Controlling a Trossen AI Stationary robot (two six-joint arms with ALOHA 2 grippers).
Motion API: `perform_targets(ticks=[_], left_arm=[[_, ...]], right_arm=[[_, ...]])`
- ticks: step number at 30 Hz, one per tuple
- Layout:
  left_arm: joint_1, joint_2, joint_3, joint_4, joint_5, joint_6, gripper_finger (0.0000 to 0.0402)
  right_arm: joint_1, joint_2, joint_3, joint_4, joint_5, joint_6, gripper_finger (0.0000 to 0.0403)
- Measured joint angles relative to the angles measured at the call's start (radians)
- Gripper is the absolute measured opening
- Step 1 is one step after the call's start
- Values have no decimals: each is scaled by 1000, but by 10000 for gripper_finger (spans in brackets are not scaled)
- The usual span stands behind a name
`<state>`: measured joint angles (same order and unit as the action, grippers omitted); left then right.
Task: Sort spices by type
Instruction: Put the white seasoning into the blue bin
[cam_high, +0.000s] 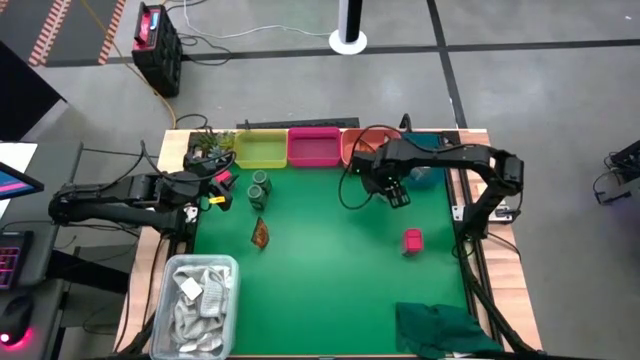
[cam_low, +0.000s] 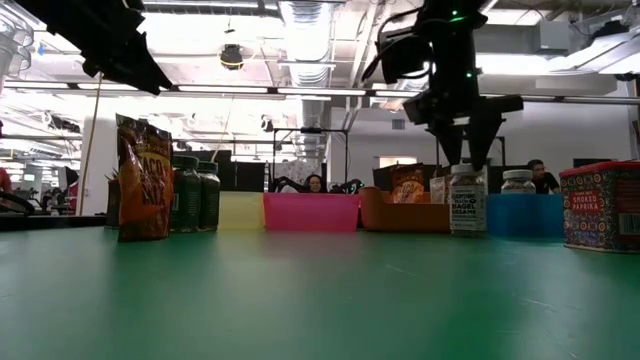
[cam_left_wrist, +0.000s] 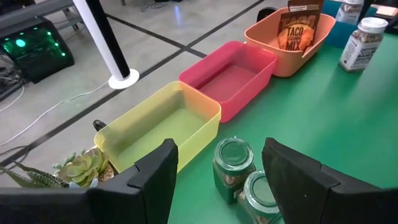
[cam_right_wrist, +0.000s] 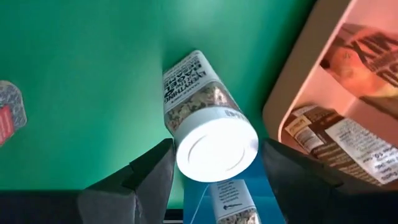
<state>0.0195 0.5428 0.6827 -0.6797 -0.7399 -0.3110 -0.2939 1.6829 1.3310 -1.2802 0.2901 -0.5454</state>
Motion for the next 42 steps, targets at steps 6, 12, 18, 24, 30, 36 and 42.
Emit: perform_targets(ticks=[6,12,18,24,30,36,42], left_arm=[[0,0,0,-14,0,-5,224],[0,0,0,-13,0,-7,224],[0,0,0,-12,0,-8,224],[0,0,0,-12,4,-8,224],[0,0,0,-12,20,-9,224],[0,0,0,-12,21,-8,224],[0,0,0,-12,21,-8,224]], right_arm=[[-24,0,-41,17,-6,87,272],[-23,0,-60,87,-41,153,272],[-29,0,-59,104,-57,205,272],[-27,0,-59,105,-73,206,256],[-27,-2,-58,106,-102,208,222],[-27,-2,-58,105,-103,208,222],[-28,-12,-60,89,-105,208,222]])
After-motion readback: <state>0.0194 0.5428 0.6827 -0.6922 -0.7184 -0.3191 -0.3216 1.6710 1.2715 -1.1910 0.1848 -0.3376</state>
